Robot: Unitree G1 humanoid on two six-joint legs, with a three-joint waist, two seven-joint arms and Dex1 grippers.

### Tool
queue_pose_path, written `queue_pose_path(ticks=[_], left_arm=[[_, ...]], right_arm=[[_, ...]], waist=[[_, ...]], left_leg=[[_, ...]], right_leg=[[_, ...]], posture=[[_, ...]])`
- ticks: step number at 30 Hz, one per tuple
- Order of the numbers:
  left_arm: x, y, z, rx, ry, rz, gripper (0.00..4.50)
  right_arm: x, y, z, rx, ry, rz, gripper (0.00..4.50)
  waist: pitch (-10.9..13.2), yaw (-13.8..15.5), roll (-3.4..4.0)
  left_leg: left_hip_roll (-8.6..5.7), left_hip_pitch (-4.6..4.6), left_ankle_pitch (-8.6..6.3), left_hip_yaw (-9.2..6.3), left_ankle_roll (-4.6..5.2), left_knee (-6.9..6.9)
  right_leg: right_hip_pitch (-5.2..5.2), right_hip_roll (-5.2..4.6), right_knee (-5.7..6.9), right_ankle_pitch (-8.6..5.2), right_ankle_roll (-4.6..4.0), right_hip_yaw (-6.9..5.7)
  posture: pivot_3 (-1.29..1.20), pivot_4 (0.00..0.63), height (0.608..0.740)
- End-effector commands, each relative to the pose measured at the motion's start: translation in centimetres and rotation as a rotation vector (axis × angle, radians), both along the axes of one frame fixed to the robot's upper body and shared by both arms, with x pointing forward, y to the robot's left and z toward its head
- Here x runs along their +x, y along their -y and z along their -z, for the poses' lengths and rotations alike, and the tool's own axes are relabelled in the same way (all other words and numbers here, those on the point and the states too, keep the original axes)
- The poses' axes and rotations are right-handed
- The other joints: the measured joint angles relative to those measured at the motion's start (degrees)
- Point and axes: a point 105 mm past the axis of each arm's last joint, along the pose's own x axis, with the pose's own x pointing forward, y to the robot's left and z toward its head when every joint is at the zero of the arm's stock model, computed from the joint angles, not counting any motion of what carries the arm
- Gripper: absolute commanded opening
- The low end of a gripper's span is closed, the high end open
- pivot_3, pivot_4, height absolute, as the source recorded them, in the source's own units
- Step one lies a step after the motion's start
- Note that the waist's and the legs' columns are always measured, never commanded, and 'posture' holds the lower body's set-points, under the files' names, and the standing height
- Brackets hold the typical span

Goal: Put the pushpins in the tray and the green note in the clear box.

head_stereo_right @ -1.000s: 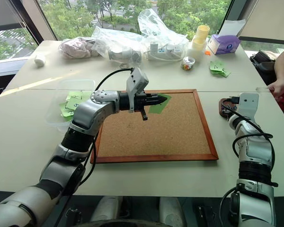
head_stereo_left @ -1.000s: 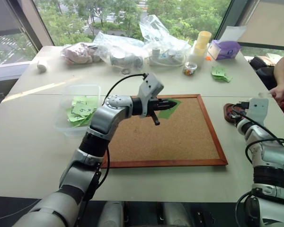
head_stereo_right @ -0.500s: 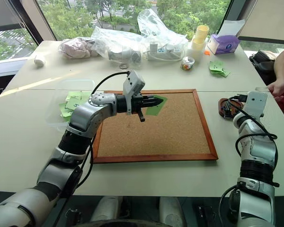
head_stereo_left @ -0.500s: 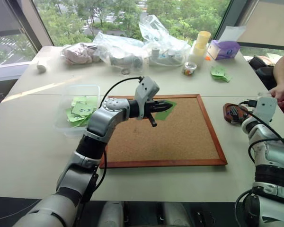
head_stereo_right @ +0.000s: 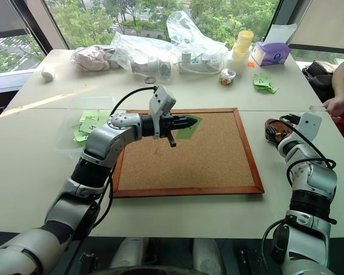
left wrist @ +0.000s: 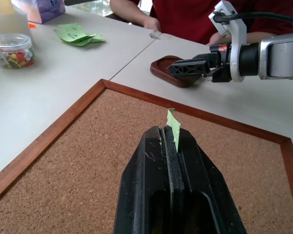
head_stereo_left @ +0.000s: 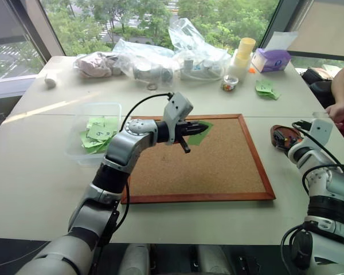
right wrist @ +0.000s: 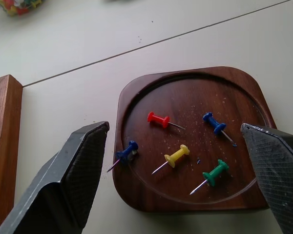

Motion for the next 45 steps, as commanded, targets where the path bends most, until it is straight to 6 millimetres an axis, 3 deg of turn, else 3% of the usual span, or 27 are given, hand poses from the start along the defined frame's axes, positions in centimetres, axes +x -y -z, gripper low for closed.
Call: queue_pose_path(ticks=[1,4,7,8,10,12,14,16,19,21,24,28,34,39,41,45], left_arm=[[-0.4,-0.4,-1.9,-0.039,0.070,0.004,0.00],[-0.2,-1.8,-3.0,-0.070,0.074,-0.033,0.00],[0.0,-4.1,-4.8,-0.111,0.085,-0.118,0.00],[0.2,-5.2,-5.9,-0.135,0.091,-0.173,0.00],[1.3,-9.0,-8.3,-0.165,0.121,-0.395,0.00],[2.4,-13.0,-8.5,-0.082,0.128,-0.642,0.00],[3.3,-16.9,-7.2,0.084,0.126,-0.879,0.00],[3.4,-19.8,-6.6,0.142,0.098,-1.047,0.00],[3.2,-22.0,-6.0,0.178,0.075,-1.156,0.00],[3.1,-23.1,-5.1,0.200,0.038,-1.204,0.00],[2.7,-24.0,-2.1,0.210,-0.085,-1.256,0.00],[2.3,-24.6,-1.5,0.222,-0.089,-1.290,1.36],[2.2,-25.5,-2.6,0.213,-0.036,-1.338,4.42],[1.9,-25.1,-5.0,0.140,0.035,-1.287,4.42],[1.3,-23.5,-6.5,0.206,0.121,-1.141,4.42],[0.2,-21.3,-7.6,0.104,0.041,-0.983,4.42]], right_arm=[[-0.2,0.1,-4.4,-0.186,0.162,-0.033,4.42],[-0.6,-1.4,-6.5,-0.217,0.264,-0.106,4.42],[-1.3,-4.6,-9.1,-0.243,0.361,-0.256,4.42],[-1.6,-6.3,-10.0,-0.247,0.387,-0.338,4.42],[-2.6,-11.6,-11.5,-0.203,0.422,-0.599,4.42],[-4.4,-16.6,-11.3,-0.158,0.383,-0.882,4.42],[-6.0,-19.5,-10.1,-0.155,0.305,-1.069,4.42],[-7.3,-21.4,-8.8,-0.150,0.219,-1.209,4.42],[-8.7,-23.0,-7.3,-0.174,0.126,-1.349,4.42],[-8.8,-23.6,-6.6,-0.193,0.098,-1.394,4.42],[-8.1,-23.7,-5.8,-0.230,0.081,-1.410,4.42],[-7.6,-23.5,-6.1,-0.233,0.105,-1.387,4.50],[-7.1,-22.8,-6.4,-0.243,0.116,-1.342,4.50],[-6.8,-21.3,-8.2,-0.195,0.173,-1.264,4.50],[-6.3,-19.9,-9.7,-0.152,0.235,-1.175,4.50],[-6.2,-18.4,-10.9,-0.063,0.273,-1.097,4.50]], waist=[[0.0,0.0,0.01],[0.0,-0.1,0.01],[0.0,-0.3,0.03],[0.0,-0.4,0.03],[0.0,-0.6,0.04],[0.0,-0.8,0.03],[0.0,-0.8,0.02],[0.0,-0.3,-0.01],[0.1,0.8,-0.14],[0.1,1.1,-0.30],[0.0,1.2,-0.32],[0.1,1.3,-0.43],[0.1,1.3,-0.49],[0.1,1.3,-0.50],[0.1,1.2,-0.52],[0.1,1.5,-0.51]], left_leg=[[-0.07,0.00,0.00,0.00,0.00,0.00],[-0.10,-0.01,0.00,-0.02,0.00,0.00],[0.10,0.02,0.01,-0.03,-0.02,0.00],[0.15,0.03,0.02,-0.03,-0.04,0.00],[0.21,0.08,0.04,-0.01,-0.07,0.00],[0.25,0.14,0.06,-0.04,-0.11,0.00],[0.24,0.23,0.06,-0.08,-0.12,0.00],[0.18,0.29,0.05,-0.08,-0.10,-0.01],[0.09,0.27,0.00,-0.08,-0.02,0.01],[0.04,0.16,-0.02,-0.13,0.02,0.07],[0.00,0.14,-0.03,-0.13,0.04,0.09],[0.00,0.12,-0.03,-0.13,0.04,0.11],[0.01,0.05,-0.02,-0.17,0.03,0.16],[0.02,0.05,-0.02,-0.18,0.03,0.17],[0.02,0.03,-0.02,-0.19,0.03,0.18],[0.01,0.01,-0.02,-0.17,0.03,0.20]], right_leg=[[0.00,0.00,0.00,0.00,0.00,0.00],[0.00,0.00,0.00,0.00,0.00,0.00],[0.00,0.02,0.04,0.00,0.00,0.01],[-0.01,0.06,0.05,0.00,0.00,0.02],[-0.01,0.10,0.11,0.00,0.00,0.05],[0.01,0.12,0.19,0.00,0.00,0.05],[0.11,0.13,0.24,0.00,-0.01,0.04],[0.19,0.10,0.21,-0.01,-0.01,0.04],[0.21,0.00,0.20,-0.01,-0.01,0.01],[0.15,-0.06,0.19,-0.01,-0.01,-0.06],[0.15,-0.09,0.18,-0.01,-0.02,-0.06],[0.11,-0.10,0.20,-0.01,-0.02,-0.08],[0.09,-0.12,0.20,0.00,-0.02,-0.14],[0.08,-0.15,0.23,0.00,-0.02,-0.16],[0.08,-0.15,0.25,0.00,-0.02,-0.18],[0.04,-0.19,0.29,0.00,-0.03,-0.20]], posture=[[0.00,0.150,0.738],[0.00,0.150,0.738],[0.00,0.150,0.738],[0.00,0.150,0.738],[0.00,0.150,0.738],[0.00,0.150,0.738],[0.00,0.150,0.738],[0.00,0.150,0.738],[0.00,0.150,0.738],[0.00,0.150,0.738],[0.00,0.150,0.738],[0.00,0.150,0.738],[0.00,0.150,0.738],[0.00,0.150,0.738],[0.00,0.150,0.738],[0.00,0.150,0.738]])
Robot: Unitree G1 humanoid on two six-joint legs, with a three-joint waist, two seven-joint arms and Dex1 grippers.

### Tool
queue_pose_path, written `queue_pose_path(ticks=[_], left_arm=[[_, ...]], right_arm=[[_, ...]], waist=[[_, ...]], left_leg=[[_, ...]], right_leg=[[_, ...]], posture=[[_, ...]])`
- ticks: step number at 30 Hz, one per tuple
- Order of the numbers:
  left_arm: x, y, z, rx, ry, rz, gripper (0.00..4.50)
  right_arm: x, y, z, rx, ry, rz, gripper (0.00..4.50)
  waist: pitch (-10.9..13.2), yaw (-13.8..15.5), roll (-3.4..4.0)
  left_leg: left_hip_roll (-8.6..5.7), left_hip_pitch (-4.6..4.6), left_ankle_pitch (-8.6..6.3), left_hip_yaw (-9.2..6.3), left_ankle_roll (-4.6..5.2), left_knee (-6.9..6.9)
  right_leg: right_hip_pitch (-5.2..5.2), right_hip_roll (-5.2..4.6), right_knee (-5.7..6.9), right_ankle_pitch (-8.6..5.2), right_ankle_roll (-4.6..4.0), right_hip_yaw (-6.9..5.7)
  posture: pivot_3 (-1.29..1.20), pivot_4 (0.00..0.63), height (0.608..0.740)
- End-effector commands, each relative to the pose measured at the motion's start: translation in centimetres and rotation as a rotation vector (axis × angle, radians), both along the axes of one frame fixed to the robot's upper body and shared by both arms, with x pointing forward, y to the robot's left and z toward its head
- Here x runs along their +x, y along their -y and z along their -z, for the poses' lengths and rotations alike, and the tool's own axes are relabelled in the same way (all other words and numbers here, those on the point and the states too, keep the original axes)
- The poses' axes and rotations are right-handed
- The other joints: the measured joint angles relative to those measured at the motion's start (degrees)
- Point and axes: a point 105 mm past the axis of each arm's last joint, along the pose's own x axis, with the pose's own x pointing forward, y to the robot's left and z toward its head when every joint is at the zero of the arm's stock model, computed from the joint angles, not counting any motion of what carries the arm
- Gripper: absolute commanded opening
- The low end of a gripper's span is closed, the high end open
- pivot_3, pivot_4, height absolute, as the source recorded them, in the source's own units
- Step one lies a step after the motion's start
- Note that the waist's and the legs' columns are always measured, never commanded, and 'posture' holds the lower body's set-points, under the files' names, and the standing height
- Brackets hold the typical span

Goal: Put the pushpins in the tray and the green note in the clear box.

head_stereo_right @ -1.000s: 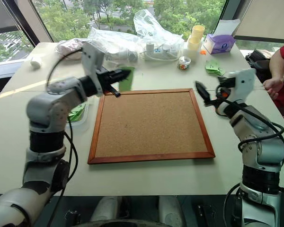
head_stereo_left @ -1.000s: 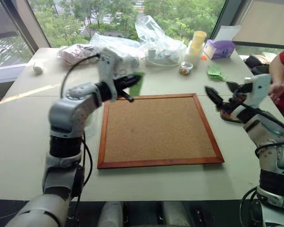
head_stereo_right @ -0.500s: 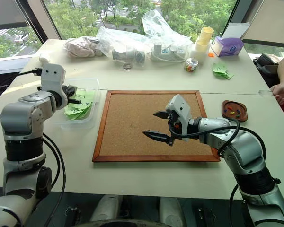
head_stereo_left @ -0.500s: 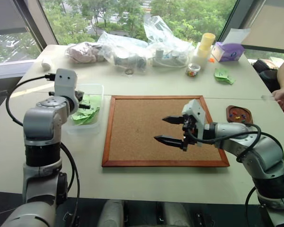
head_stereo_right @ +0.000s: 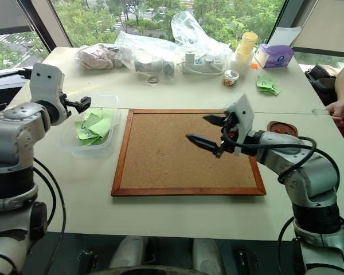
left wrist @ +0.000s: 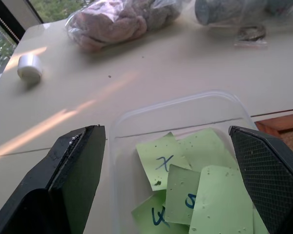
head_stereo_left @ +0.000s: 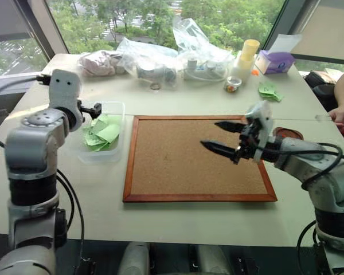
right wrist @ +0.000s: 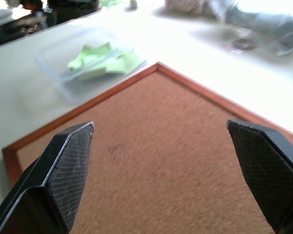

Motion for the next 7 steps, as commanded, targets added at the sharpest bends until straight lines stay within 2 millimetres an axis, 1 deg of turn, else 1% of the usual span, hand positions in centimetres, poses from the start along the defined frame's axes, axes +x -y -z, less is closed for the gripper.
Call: queue_pose_path(ticks=[1,2,4,6,7], left_arm=[[-1.5,2.8,-2.0,-0.085,0.024,0.200,4.42],[-2.0,3.6,-2.4,-0.089,0.024,0.265,4.42],[-4.0,5.0,-0.7,-0.068,-0.054,0.463,4.42],[-5.3,5.5,1.1,-0.063,-0.110,0.554,4.42],[-5.9,6.0,1.6,-0.059,-0.109,0.607,4.42]], right_arm=[[-0.5,1.1,-1.7,0.094,0.014,0.032,4.50],[-0.7,1.5,-1.8,0.114,0.008,0.042,4.50],[-1.3,2.9,-0.8,0.110,-0.043,0.082,4.50],[-1.8,3.7,0.5,0.074,-0.090,0.106,4.50],[-2.0,3.9,1.1,0.055,-0.107,0.114,4.50]], waist=[[0.0,0.2,0.01],[0.0,0.1,0.01],[0.0,0.0,0.01],[0.0,-0.2,0.07],[0.0,-0.2,0.07]], left_leg=[[-0.03,0.01,0.00,0.00,0.00,0.02],[-0.03,0.00,0.00,-0.01,0.00,0.05],[-0.02,-0.01,-0.01,-0.01,0.01,0.05],[-0.02,0.03,-0.01,-0.01,0.01,-0.06],[-0.06,0.09,-0.01,0.05,0.01,-0.14]], right_leg=[[0.02,-0.02,0.01,0.00,0.00,0.00],[0.02,-0.01,0.02,0.00,0.00,0.00],[0.02,0.00,0.02,0.00,0.00,0.00],[0.01,-0.01,0.00,-0.01,-0.01,0.02],[0.01,-0.05,-0.01,-0.01,-0.01,0.06]], posture=[[0.00,0.150,0.738],[0.00,0.150,0.738],[0.00,0.150,0.738],[0.00,0.150,0.738],[0.00,0.150,0.738]])
